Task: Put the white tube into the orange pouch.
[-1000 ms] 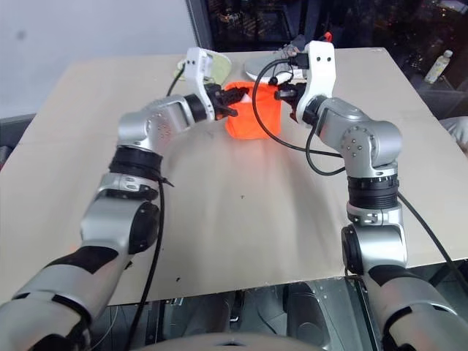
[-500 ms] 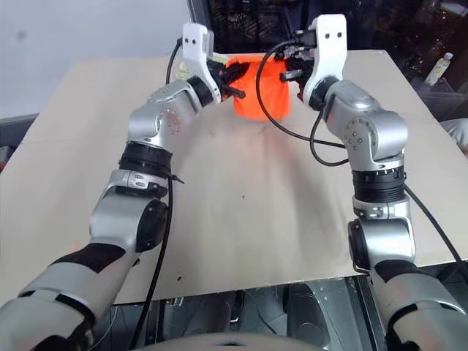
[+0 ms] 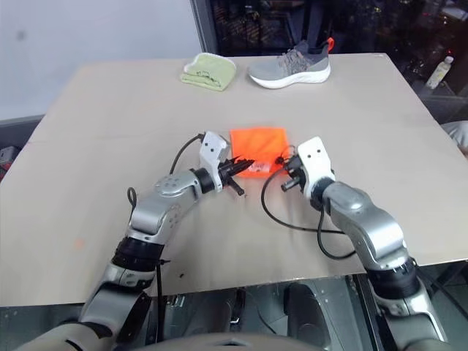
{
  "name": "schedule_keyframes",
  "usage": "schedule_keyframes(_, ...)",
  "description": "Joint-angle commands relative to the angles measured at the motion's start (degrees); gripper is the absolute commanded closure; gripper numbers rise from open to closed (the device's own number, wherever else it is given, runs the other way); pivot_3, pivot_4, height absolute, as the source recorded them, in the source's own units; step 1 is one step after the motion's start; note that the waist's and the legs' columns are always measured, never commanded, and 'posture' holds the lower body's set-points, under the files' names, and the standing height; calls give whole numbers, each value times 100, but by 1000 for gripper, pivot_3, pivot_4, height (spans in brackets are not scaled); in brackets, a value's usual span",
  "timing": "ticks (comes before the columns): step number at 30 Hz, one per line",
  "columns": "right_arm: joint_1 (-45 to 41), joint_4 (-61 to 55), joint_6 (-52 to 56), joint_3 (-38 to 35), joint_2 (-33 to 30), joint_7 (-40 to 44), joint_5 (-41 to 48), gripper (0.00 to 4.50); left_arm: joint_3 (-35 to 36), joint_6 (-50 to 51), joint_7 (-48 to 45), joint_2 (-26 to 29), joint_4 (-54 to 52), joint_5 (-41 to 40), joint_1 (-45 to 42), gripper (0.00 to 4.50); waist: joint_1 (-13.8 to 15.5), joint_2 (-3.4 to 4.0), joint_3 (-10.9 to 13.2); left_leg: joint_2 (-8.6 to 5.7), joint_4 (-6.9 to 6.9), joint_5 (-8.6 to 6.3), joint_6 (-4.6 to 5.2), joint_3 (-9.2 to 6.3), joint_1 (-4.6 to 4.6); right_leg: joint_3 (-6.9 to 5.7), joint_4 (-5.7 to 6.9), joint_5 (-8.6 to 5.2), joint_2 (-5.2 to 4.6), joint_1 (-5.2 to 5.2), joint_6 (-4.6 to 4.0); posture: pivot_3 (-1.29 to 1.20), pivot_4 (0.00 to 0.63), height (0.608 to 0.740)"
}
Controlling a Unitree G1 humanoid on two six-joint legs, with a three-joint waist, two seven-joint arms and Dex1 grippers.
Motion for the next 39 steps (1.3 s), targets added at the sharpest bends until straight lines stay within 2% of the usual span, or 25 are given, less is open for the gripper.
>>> schedule_keyframes(1,217,-601,27,-173,-520,217,-295,2711,302,28,-1,248,-423,27,-19,4500,12,1,-1,3,-3,-3,4,3,22,-3,-9,-2,2,22,1,0,150,740)
schedule_keyframes(4,421,-881,-7,-137,-905,410,-450,1311,224,-109,-107,391,-371,151,-1,4500,23,0,-1,5,-3,-3,4,6,27,-4,-15,-3,4,30,0,0,150,740)
schedule_keyframes(6,494,-1028,-94,-72,-1165,595,-587,1311,211,-165,-165,442,-335,179,8,4500,31,0,-1,5,-3,-3,4,6,21,-5,-16,-2,4,26,1,0,150,740)
schedule_keyframes(13,447,-1168,-405,473,-1502,1342,-833,1311,192,-217,-266,477,-335,252,91,4500,35,0,-1,5,-1,-3,4,3,7,-8,-22,-1,3,16,1,0,150,740)
schedule_keyframes(18,145,-1100,-251,741,-1148,1860,-449,1311,187,-202,-288,464,-360,298,105,4500,37,-1,0,8,0,-3,4,0,4,-13,-28,-1,3,18,1,0,150,740)
schedule_keyframes(21,-107,-646,-145,790,-683,1969,-249,1311,174,-181,-285,427,-368,316,85,4500,39,-2,-1,8,1,-3,4,-4,2,-16,-31,-1,3,18,1,0,150,740)
schedule_keyframes(24,-224,-176,136,667,-254,1912,-80,1311,165,-176,-298,416,-395,336,90,4500,44,-3,-1,8,1,-3,4,-5,3,-18,-30,0,4,18,1,0,150,740)
schedule_keyframes(31,-356,408,394,396,83,1928,57,1311,158,-108,-268,421,-577,342,182,4500,49,-3,-1,4,0,-3,4,-9,-1,-19,-30,0,1,16,0,0,150,740)
schedule_keyframes(32,-374,428,427,332,137,1917,104,1817,161,-103,-263,422,-589,343,186,4500,48,-3,-1,5,0,-3,4,-10,0,-19,-30,0,1,16,0,0,150,740)
schedule_keyframes(34,-395,452,474,259,210,1926,148,2494,166,-94,-252,420,-607,342,195,4500,47,-3,-1,5,-1,-3,4,-10,0,-19,-29,0,2,15,0,0,150,740)
schedule_keyframes(38,-410,471,549,262,263,1954,164,4415,161,-95,-249,418,-632,341,202,4500,43,-3,-1,5,-1,-3,4,-10,0,-19,-29,0,2,16,0,0,150,740)
schedule_keyframes(39,-409,457,570,256,274,1956,178,4469,164,-92,-247,417,-634,340,200,4500,44,-3,-1,5,-1,-3,4,-10,0,-19,-29,0,2,16,0,0,150,740)
